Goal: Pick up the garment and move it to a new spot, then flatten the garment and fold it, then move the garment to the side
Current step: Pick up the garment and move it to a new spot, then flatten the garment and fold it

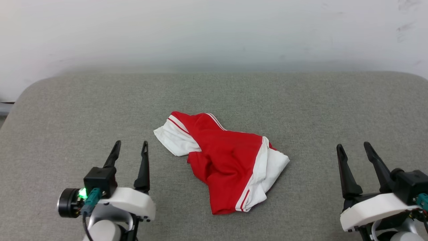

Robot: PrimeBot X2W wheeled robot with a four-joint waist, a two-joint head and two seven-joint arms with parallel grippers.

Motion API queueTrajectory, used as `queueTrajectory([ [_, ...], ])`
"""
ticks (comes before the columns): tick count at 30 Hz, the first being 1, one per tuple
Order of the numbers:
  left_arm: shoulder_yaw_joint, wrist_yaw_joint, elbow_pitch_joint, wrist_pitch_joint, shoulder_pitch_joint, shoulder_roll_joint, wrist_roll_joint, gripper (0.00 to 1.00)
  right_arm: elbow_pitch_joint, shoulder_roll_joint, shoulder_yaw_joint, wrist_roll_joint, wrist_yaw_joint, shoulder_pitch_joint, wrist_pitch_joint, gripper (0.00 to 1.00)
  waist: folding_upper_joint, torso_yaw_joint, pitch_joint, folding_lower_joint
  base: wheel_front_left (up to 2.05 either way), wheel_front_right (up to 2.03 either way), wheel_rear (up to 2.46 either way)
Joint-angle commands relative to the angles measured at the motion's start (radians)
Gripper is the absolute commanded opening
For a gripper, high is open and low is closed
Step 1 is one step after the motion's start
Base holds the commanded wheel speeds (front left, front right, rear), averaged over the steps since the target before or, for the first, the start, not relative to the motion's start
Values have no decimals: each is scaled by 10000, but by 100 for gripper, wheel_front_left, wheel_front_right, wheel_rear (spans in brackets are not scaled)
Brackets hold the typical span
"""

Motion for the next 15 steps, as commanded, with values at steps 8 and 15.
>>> queueTrajectory([
  [8, 489, 44, -698, 467, 821, 588, -503, 100, -149, 20, -7, 94, -7, 565, 283, 100, 0, 159, -414, 0, 0, 0, 0],
  [15, 298, 162, -1352, 762, 1054, 713, -348, 100, -271, 20, -15, 157, -7, 638, 377, 100, 0, 196, -354, 0, 0, 0, 0],
])
